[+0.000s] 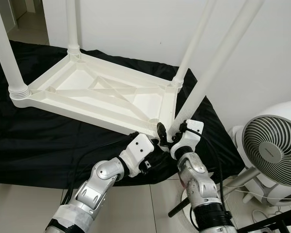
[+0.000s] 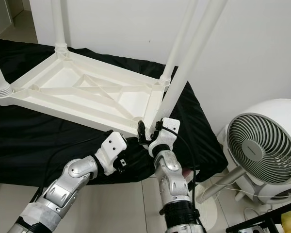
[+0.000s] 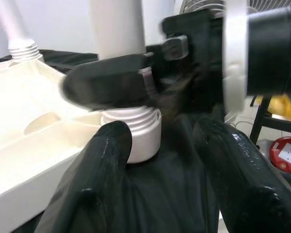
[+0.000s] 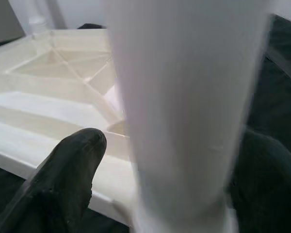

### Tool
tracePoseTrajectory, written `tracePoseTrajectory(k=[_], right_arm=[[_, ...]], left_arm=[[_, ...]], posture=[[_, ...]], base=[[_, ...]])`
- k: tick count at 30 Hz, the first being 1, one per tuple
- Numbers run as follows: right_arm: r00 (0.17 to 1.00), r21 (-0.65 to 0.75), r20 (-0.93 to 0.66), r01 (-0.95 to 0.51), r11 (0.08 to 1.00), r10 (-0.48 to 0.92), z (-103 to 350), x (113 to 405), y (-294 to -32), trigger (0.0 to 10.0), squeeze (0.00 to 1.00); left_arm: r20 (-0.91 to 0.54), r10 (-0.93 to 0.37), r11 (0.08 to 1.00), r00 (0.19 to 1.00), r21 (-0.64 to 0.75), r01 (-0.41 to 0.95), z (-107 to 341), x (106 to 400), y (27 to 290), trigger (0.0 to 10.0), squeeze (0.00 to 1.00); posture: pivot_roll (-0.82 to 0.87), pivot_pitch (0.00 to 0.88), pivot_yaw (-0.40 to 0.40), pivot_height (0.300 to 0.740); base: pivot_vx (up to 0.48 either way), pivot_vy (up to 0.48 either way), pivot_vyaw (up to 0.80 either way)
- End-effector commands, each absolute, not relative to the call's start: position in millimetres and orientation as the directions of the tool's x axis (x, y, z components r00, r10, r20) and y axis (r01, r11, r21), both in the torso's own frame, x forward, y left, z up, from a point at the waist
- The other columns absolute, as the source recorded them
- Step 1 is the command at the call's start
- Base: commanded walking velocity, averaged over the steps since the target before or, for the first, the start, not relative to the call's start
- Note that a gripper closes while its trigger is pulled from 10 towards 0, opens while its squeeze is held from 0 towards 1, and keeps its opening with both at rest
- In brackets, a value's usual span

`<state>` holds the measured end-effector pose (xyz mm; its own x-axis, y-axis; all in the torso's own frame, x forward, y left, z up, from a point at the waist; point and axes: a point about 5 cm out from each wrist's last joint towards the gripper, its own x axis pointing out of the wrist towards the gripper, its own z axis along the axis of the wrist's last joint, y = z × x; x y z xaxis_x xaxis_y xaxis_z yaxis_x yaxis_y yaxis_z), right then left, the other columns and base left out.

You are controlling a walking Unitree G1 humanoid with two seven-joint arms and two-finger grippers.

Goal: Building children table

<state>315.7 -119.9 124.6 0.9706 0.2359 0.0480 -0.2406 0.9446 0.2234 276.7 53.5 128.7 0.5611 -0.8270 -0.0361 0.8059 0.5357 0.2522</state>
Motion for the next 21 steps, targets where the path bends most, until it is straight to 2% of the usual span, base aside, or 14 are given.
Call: tracePoseTrajectory(k=[1,4,7,10,12,13,15,17,21], right_arm=[[0.959,0.204,0.029,-0.281,0.938,0.281,117,314,-128,10.0,0.00],[0.948,0.183,0.025,-0.317,0.930,0.318,117,314,-132,10.0,0.00],[0.882,0.058,-0.006,-0.470,0.881,0.471,117,323,-146,10.0,0.00],[0.854,0.025,-0.018,-0.519,0.854,0.520,119,326,-149,10.0,0.00],[0.842,0.014,-0.021,-0.539,0.842,0.539,120,328,-149,10.0,0.00],[0.808,-0.018,-0.036,-0.588,0.808,0.588,121,331,-149,10.0,0.00],[0.808,-0.018,-0.036,-0.588,0.808,0.588,121,331,-149,10.0,0.00],[0.757,-0.051,-0.058,-0.653,0.756,0.651,121,335,-145,10.0,0.00],[0.743,-0.059,-0.069,-0.669,0.741,0.665,120,338,-143,10.0,0.00]], left_arm=[[-0.046,-0.860,0.484,0.509,0.245,0.840,129,272,47,10.0,0.00],[-0.046,-0.859,0.484,0.509,0.246,0.840,129,272,47,10.0,0.00],[-0.047,-0.861,0.481,0.506,0.243,0.842,129,272,47,10.0,0.00],[-0.049,-0.864,0.477,0.501,0.240,0.845,129,271,46,10.0,0.00],[-0.050,-0.866,0.474,0.498,0.240,0.847,129,271,46,10.0,0.00],[-0.054,-0.869,0.468,0.493,0.238,0.851,128,270,45,10.0,0.00],[-0.054,-0.869,0.468,0.493,0.238,0.851,128,270,45,10.0,0.00],[-0.062,-0.871,0.462,0.487,0.233,0.856,127,270,46,10.0,0.00],[-0.065,-0.871,0.461,0.487,0.232,0.857,126,271,46,10.0,0.00]], posture=[[0.11,0.000,-0.179,0.740],[0.11,0.000,-0.179,0.740],[0.11,0.000,-0.176,0.740],[0.10,0.000,-0.176,0.740],[0.11,0.000,-0.176,0.740],[0.11,0.000,-0.176,0.740],[0.11,0.000,-0.176,0.740],[0.11,0.000,-0.178,0.740],[0.12,0.000,-0.180,0.740]], base=[[0.000,0.000,0.00],[0.000,0.000,0.00],[0.000,0.000,0.00],[0.000,0.000,0.00],[0.000,0.000,0.00],[0.000,0.000,0.00],[0.000,0.000,0.00],[0.000,0.000,0.00],[0.000,0.000,0.00]])
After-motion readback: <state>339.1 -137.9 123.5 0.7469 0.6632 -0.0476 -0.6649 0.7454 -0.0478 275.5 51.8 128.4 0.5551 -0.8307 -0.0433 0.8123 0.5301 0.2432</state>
